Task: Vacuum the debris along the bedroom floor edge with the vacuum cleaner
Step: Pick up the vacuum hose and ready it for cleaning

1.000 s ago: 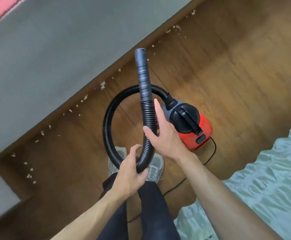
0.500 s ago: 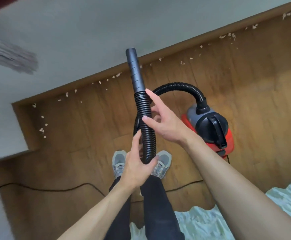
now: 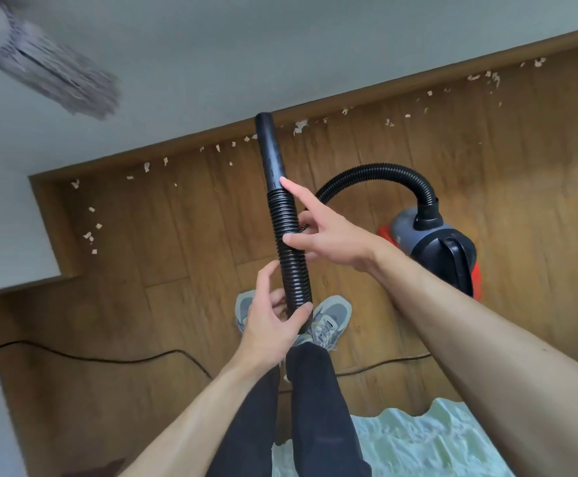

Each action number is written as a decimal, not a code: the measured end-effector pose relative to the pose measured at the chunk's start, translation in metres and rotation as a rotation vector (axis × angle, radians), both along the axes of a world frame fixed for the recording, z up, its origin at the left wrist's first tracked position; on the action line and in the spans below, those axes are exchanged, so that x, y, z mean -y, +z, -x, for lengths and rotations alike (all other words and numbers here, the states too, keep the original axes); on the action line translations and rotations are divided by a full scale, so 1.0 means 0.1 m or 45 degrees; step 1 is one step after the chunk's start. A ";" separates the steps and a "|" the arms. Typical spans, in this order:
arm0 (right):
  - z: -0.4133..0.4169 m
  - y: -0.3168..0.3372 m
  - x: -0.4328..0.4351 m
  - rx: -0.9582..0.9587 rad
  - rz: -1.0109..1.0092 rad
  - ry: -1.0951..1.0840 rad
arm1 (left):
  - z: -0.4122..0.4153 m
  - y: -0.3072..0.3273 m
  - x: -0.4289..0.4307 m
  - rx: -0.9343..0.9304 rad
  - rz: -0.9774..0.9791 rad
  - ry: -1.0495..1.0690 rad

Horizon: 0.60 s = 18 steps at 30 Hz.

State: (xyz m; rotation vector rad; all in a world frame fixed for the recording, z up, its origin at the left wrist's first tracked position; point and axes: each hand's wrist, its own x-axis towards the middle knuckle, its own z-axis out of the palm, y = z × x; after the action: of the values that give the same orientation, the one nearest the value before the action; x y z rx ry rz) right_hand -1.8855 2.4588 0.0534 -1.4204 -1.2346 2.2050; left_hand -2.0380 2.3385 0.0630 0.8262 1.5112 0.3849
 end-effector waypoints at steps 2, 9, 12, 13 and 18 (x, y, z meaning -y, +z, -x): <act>0.12 -0.02 -0.07 -0.013 0.069 0.028 | 0.10 0.01 -0.03 0.034 0.015 0.038; 0.71 -0.09 -0.32 0.040 0.150 0.098 | 0.53 -0.01 -0.12 0.064 -0.020 0.249; 0.97 -0.14 -0.41 0.103 0.169 0.102 | 0.68 -0.02 -0.19 0.084 -0.077 0.278; 1.05 -0.15 -0.44 0.115 0.178 0.114 | 0.72 -0.04 -0.22 0.085 -0.097 0.271; 1.27 -0.24 -0.53 0.233 0.215 0.185 | 0.85 -0.11 -0.24 0.083 -0.145 0.219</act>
State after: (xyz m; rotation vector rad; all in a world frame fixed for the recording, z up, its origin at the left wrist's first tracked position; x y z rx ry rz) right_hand -2.0121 2.5115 0.0296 -1.6791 -1.2718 2.3692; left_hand -2.1230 2.3629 0.0520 0.7672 1.5149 0.6238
